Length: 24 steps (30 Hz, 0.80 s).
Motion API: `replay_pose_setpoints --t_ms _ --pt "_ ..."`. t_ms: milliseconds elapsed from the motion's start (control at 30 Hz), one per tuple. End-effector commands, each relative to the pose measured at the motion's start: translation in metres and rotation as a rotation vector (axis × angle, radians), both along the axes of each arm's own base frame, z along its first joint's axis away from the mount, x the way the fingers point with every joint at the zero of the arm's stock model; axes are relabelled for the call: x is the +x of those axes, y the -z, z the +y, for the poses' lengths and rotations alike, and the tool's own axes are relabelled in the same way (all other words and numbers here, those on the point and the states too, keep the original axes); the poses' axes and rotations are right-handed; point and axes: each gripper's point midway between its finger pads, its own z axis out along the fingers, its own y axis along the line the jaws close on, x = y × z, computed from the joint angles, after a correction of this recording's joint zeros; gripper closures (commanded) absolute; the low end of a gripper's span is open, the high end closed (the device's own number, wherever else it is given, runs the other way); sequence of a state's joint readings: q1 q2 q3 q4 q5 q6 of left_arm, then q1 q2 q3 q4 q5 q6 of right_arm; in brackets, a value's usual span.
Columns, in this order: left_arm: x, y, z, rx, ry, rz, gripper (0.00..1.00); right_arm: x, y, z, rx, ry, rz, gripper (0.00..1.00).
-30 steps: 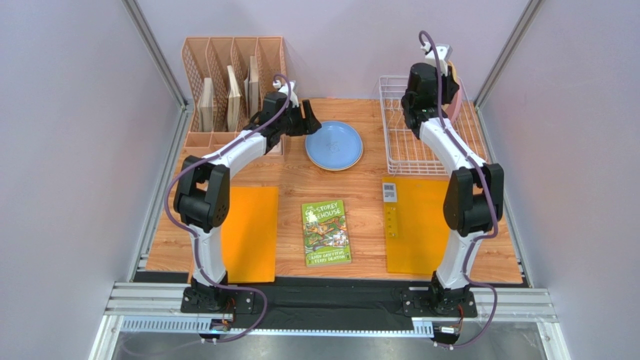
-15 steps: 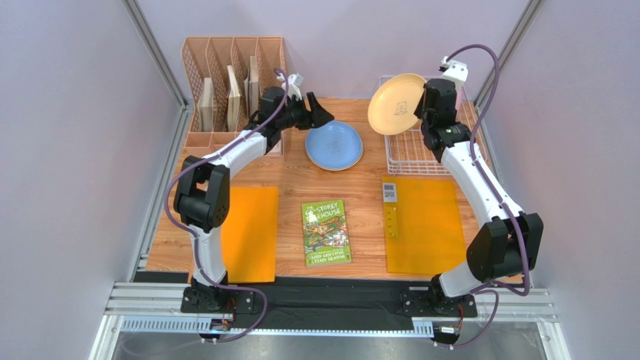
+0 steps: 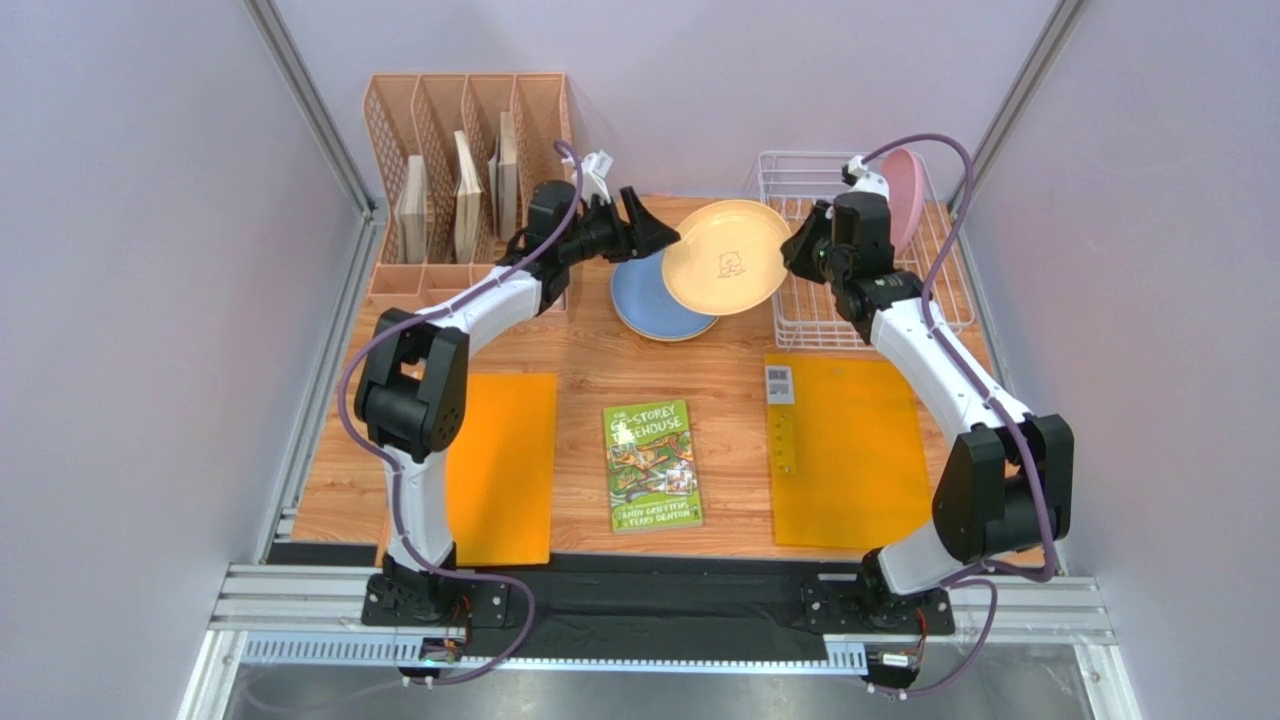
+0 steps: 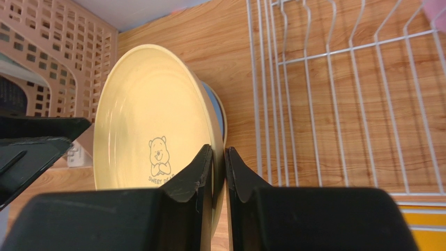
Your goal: Unload the plates from the dish rack
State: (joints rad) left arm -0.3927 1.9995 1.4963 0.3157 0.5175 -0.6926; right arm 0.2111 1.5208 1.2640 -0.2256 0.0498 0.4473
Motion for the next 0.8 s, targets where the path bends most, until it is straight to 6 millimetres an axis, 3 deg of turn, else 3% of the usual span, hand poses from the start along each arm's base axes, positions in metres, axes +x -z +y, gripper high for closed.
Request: replay_pose_setpoints --t_ms 0,133,267,333,367,400,433,500,567,600,633,700,767 --pt "0.002 -0.001 0.0 -0.012 -0.017 -0.022 0.28 0.005 -0.024 0.028 0.139 -0.086 -0.087 0.86" --pt "0.004 0.006 0.0 -0.004 -0.026 -0.007 0.29 0.004 -0.017 0.035 0.169 -0.106 -0.076 0.87" --pt "0.004 0.012 -0.003 -0.001 -0.016 0.009 0.44 0.005 -0.015 0.04 0.19 -0.126 -0.072 0.87" --pt "0.003 0.013 -0.004 0.003 -0.01 0.007 0.62 0.005 -0.014 0.042 0.195 -0.133 -0.067 0.87" --pt "0.002 0.014 -0.004 0.004 -0.01 0.01 0.84 0.005 -0.015 0.044 0.201 -0.143 -0.071 0.87" --pt "0.003 0.014 -0.004 0.006 -0.01 0.01 0.92 0.005 -0.015 0.044 0.204 -0.142 -0.069 0.87" --pt "0.002 0.014 -0.005 0.006 -0.004 0.009 0.99 0.006 -0.014 0.044 0.204 -0.143 -0.069 0.87" --pt "0.001 0.015 -0.006 0.006 0.004 0.01 1.0 0.007 -0.013 0.046 0.206 -0.151 -0.067 0.85" --pt "0.0 0.017 -0.005 0.014 0.006 0.006 1.0 0.008 -0.012 0.046 0.197 -0.152 -0.066 0.75" --pt "0.0 0.018 -0.004 0.022 0.0 0.006 1.0 0.009 -0.012 0.045 0.192 -0.148 -0.067 0.63" --pt "0.0 0.02 0.0 0.038 -0.021 0.011 1.0 0.009 -0.012 0.044 0.178 -0.148 -0.07 0.58" --pt "0.002 0.022 0.005 0.077 -0.041 -0.002 1.0 0.013 -0.014 0.035 0.141 -0.115 -0.072 0.39" --pt "0.004 0.025 0.013 0.12 -0.082 0.002 1.0 0.016 -0.012 0.02 0.068 -0.059 -0.062 0.31"
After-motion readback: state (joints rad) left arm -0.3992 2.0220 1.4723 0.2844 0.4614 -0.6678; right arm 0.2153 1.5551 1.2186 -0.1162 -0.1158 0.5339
